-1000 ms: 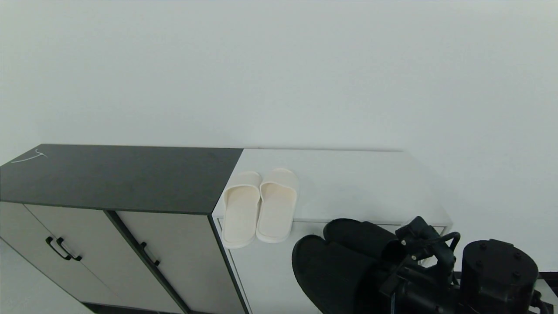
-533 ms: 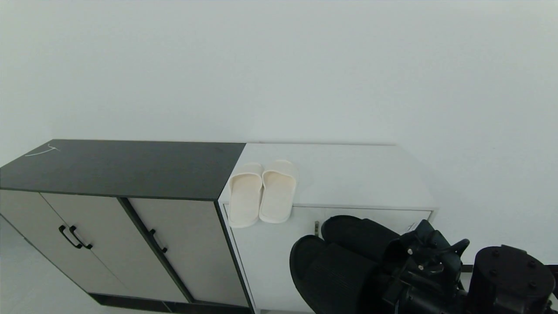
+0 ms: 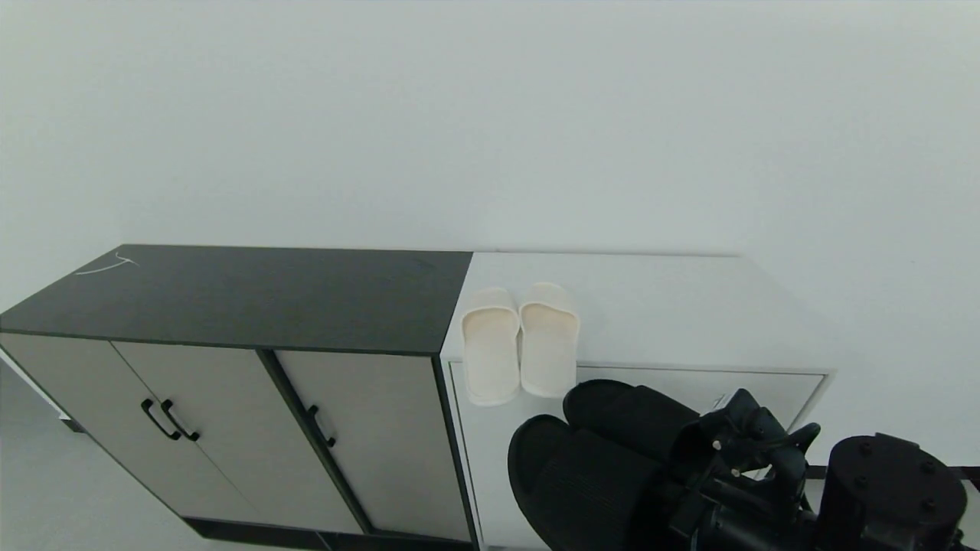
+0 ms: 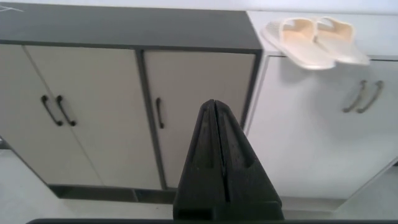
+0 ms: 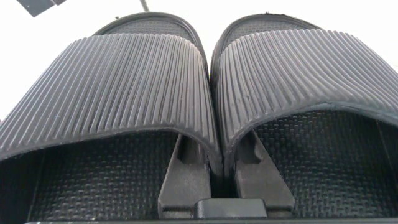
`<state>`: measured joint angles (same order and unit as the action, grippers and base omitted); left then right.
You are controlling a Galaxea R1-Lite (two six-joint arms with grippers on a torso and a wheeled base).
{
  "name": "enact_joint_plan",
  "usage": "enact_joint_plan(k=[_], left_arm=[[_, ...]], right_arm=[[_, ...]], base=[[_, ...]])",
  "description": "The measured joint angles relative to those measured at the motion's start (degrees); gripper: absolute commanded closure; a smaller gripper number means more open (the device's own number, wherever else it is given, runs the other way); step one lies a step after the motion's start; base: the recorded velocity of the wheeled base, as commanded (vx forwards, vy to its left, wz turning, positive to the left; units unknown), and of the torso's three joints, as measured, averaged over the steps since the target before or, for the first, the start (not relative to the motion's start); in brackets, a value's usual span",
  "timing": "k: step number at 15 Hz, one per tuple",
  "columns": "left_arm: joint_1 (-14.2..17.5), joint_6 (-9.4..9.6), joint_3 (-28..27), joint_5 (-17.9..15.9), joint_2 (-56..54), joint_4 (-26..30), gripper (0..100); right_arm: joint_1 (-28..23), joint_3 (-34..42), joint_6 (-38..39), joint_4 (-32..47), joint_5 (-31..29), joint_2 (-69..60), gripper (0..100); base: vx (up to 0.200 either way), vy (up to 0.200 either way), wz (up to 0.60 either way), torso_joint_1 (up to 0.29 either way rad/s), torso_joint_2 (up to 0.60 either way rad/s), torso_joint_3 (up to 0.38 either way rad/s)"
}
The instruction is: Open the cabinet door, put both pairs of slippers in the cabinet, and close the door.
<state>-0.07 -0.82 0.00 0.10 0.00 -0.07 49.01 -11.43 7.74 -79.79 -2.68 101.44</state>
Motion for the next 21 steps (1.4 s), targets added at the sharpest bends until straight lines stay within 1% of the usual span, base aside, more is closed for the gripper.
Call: enact_joint_plan(k=[3,4,14,21], left_arm=[[0.0,-0.02,0.0,0.0,0.0,0.0,100],[0.0,-0.02,0.0,0.0,0.0,0.0,100],[0.0,-0.05,0.0,0.0,0.0,0.0,100],[0.0,-0.05,0.0,0.0,0.0,0.0,100]], right_arm=[[0.0,0.0,0.0,0.0,0.0,0.0,100],[0.0,0.1,-0.1,0.1,0.0,0.0,100],[-0.1,0.2,-0.1,0.0,0.0,0.1,100],[-0.1,1.2,-1.7,0.0,0.0,0.7,100]], base=[[0.0,0.2,0.0,0.004,0.0,0.002],[0.0,0.2,-0.6,-0.002,-0.01,0.007],[0.0,0.2,0.0,0.003,0.0,0.003],[0.0,0.2,0.0,0.002,0.0,0.003]])
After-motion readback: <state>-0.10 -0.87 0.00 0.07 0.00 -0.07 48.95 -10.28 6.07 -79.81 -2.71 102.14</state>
